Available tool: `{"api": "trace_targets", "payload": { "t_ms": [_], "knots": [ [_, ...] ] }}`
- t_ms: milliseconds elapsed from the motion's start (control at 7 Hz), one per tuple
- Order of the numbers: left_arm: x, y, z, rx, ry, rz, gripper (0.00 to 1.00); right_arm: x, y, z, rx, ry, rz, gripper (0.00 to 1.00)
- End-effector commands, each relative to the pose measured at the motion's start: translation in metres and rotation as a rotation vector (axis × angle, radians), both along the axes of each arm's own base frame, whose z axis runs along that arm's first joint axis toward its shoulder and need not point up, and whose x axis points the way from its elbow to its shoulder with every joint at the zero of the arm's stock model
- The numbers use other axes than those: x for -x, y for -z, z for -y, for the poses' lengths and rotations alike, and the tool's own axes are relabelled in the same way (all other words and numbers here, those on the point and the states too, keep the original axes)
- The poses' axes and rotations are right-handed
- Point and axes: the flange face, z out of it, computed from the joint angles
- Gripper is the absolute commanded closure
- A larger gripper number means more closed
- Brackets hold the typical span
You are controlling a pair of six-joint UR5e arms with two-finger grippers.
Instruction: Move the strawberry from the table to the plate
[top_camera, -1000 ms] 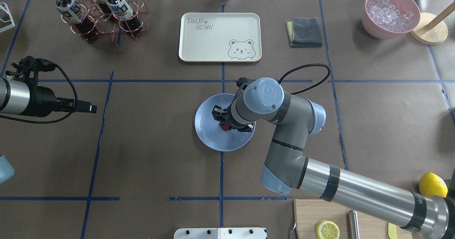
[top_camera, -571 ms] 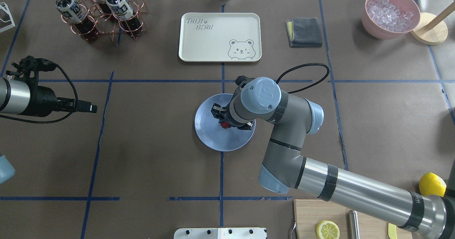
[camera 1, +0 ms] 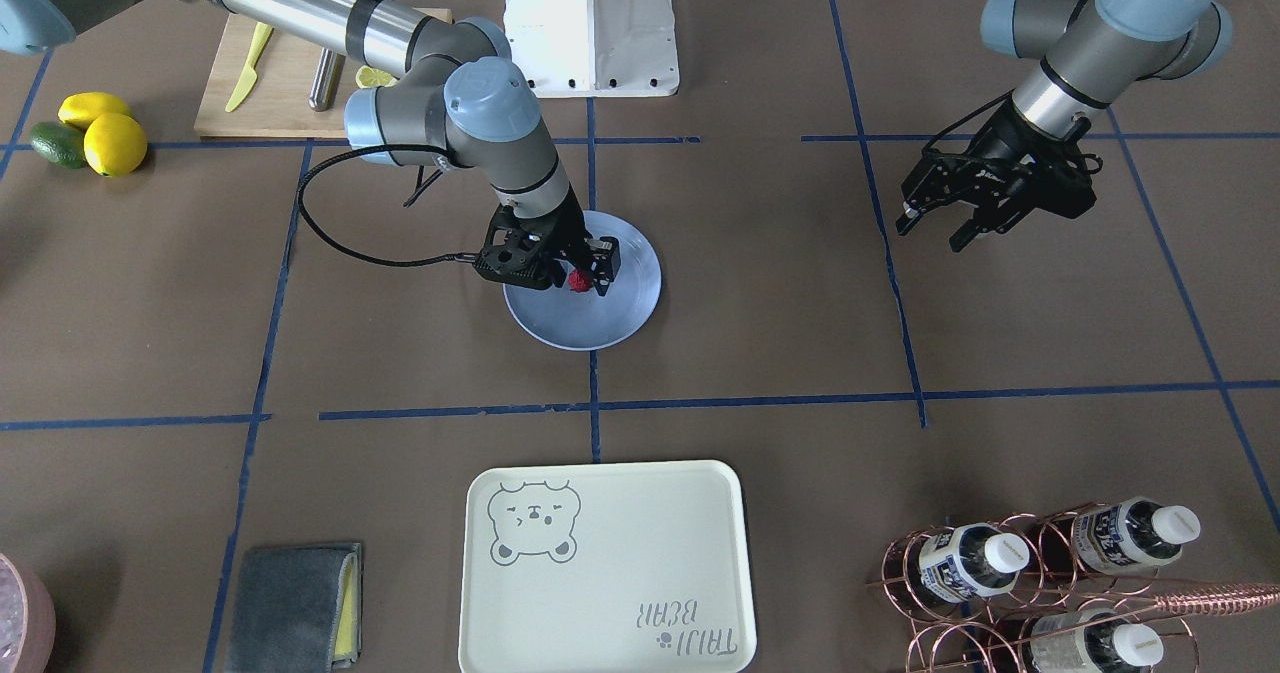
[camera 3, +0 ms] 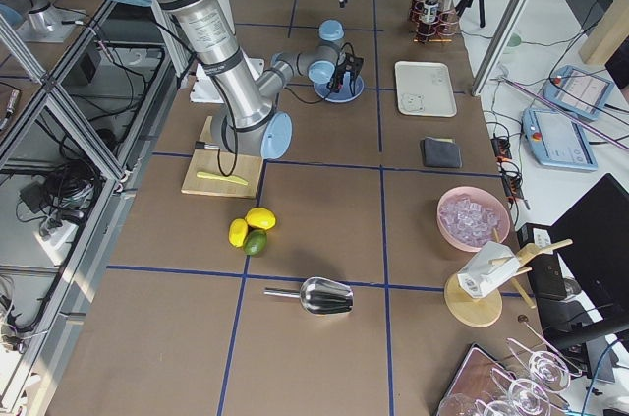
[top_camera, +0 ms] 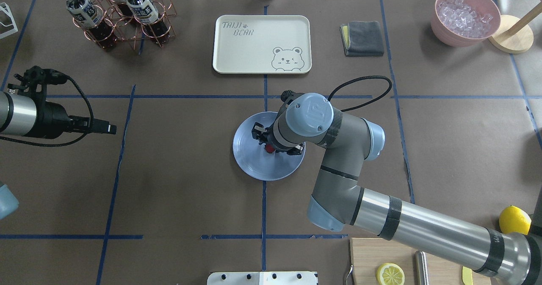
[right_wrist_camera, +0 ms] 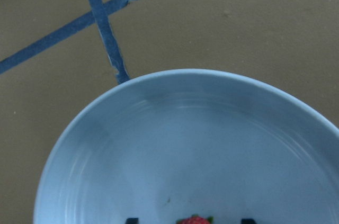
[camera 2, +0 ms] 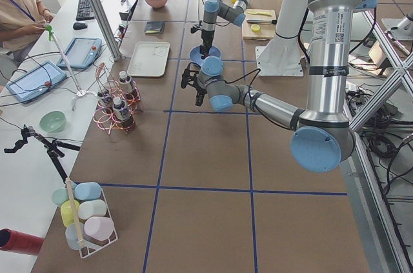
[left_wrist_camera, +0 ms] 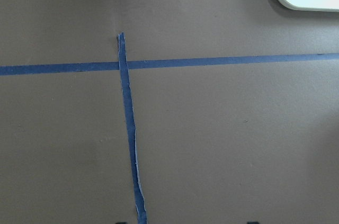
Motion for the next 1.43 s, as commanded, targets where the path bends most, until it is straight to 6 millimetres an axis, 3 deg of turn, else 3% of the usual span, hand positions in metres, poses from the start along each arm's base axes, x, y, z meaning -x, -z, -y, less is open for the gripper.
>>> {"api": "trace_targets", "payload": {
  "t_ms": [0,143,286,429,714,857,1000,1143,1286],
  "knots": [
    [0.0,-0.001,0.0,0.001,0.0,0.002,0.2,-0.005,0.01,-0.002,-0.008,0.002,0.015,0.0],
    [0.001,-0.005,-0.002,0.004,-0.003,0.008,0.2,-0.025,0.019,-0.002,0.0,-0.003,0.012,0.0],
    [0.003,-0.01,0.0,-0.004,-0.006,0.018,0.2,-0.066,0.025,-0.006,0.013,-0.009,0.005,0.0],
    [0.012,-0.027,-0.008,-0.041,-0.034,0.058,0.2,-0.123,0.017,-0.004,0.011,0.019,0.023,0.0],
    [0.055,-0.062,0.0,-0.17,-0.072,0.155,0.2,-0.252,-0.07,-0.004,-0.051,0.122,-0.018,0.0],
    [0.079,-0.087,0.014,-0.21,-0.071,0.213,0.2,-0.312,-0.12,-0.001,-0.116,0.183,-0.067,0.0],
    [0.107,-0.109,0.025,-0.254,-0.07,0.269,0.2,-0.375,-0.172,0.01,-0.181,0.244,-0.113,0.0],
    [0.136,-0.122,0.024,-0.268,-0.096,0.274,0.2,-0.445,-0.223,0.021,-0.249,0.289,-0.16,0.0],
    [0.18,-0.126,0.029,-0.243,-0.128,0.242,0.2,-0.498,-0.269,0.037,-0.285,0.315,-0.168,0.0]
  ]
}}
